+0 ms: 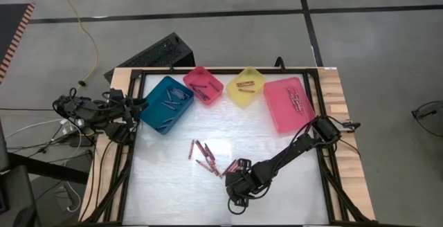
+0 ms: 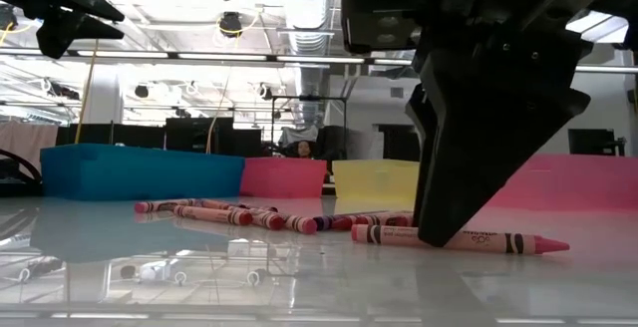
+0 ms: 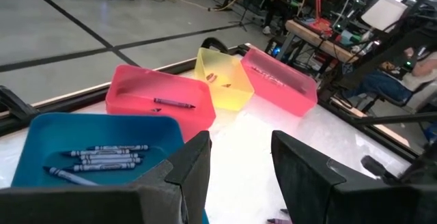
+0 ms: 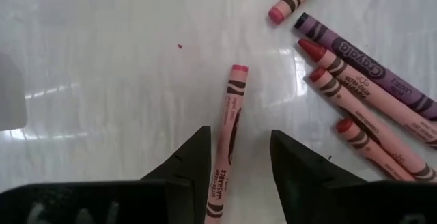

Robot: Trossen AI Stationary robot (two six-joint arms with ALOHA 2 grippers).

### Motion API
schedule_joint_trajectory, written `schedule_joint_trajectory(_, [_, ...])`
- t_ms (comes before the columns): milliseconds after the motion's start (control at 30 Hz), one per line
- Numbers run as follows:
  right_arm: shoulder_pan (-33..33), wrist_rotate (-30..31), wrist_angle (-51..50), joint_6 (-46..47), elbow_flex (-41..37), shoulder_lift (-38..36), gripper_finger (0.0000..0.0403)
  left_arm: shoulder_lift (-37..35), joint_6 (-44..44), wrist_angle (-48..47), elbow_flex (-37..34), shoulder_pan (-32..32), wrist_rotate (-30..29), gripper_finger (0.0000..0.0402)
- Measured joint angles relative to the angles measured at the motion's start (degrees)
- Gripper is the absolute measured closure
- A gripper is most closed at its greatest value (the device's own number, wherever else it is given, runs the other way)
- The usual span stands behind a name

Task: Sort crayons
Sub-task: Put the pink crayon into the right pink bin

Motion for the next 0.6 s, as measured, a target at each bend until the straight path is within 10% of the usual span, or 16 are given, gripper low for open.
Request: schedule_joint_trajectory(600, [0.0,0.1,0.0,0.9,0.1,0.7,0.0258,0.0,0.0,0.0,0.0,0.0,0.5,0.0256])
